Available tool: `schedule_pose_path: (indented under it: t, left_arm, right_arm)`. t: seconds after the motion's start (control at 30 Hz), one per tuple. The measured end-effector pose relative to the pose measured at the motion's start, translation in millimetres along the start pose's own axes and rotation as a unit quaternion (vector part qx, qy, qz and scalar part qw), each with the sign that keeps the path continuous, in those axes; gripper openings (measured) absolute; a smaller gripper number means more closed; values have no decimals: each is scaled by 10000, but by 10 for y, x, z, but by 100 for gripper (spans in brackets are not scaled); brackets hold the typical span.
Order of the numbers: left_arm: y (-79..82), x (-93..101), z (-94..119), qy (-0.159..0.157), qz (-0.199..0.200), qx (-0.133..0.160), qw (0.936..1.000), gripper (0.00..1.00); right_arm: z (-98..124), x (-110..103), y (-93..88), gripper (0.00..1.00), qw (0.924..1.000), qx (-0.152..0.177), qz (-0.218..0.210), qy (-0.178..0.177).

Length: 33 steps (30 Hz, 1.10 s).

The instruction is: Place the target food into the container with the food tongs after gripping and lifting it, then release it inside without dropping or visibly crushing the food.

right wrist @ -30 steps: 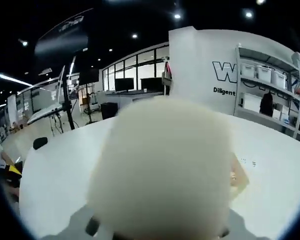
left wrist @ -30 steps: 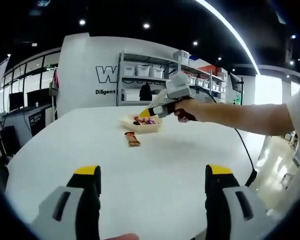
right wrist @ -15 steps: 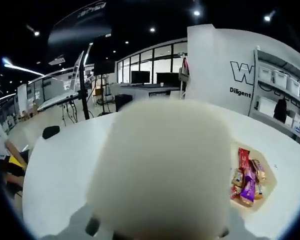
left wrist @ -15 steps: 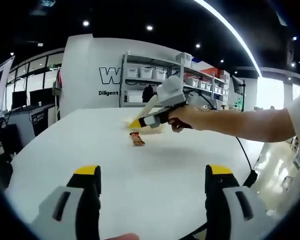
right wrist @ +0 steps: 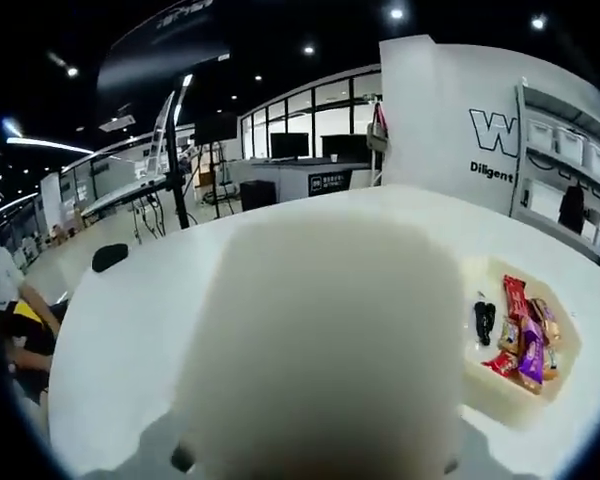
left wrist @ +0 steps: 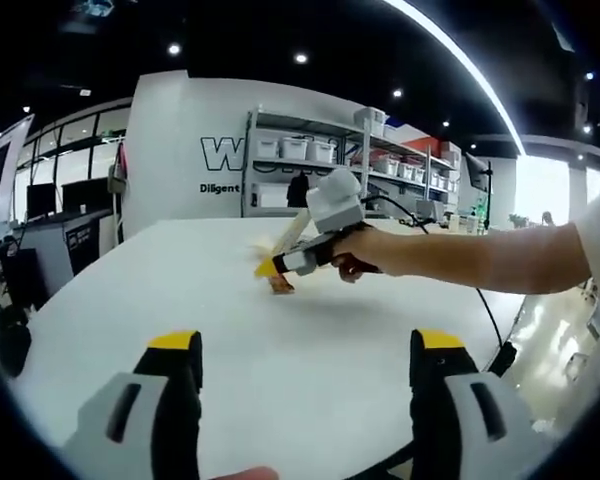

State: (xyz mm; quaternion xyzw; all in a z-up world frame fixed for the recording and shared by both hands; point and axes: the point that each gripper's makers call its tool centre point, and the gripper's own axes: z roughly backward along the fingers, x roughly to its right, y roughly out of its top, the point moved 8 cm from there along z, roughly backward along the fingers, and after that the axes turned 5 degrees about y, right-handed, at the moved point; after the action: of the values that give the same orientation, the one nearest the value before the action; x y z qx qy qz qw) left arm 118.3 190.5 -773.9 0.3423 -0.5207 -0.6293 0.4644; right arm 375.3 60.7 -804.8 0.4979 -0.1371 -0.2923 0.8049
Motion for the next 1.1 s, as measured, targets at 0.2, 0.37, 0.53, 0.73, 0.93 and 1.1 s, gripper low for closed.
schedule_pose_path:
  t: [0.2,0.37,0.53,0.73,0.93,1.1]
  left_arm:
    - [-8,17,12,-26,0,6,10000,84]
    - [4,53,6,-86,-20,19,10000,84]
    - [11,76,2,-121,-21,41,9999,84]
    - [21,68,1,-111,-32,55,9999,84]
    - [32,67,-4,-124,-51,61,9999,83]
    - [43,81,-4,-137,-66,79,9999,83]
  right_arm:
    - [107,-16,-55,19,10000,-30,24,-14]
    - [198,-10,-97,19,10000,-66,32,-49]
    - [263,-6,-118,19,9999,-91,76,-66]
    - [345,70,-139,19,9997,-161,150,-127]
    - [488,226,-108,20,9995,-21,93,-302]
    - [490,315,-121,20,9994,-49,163,-313]
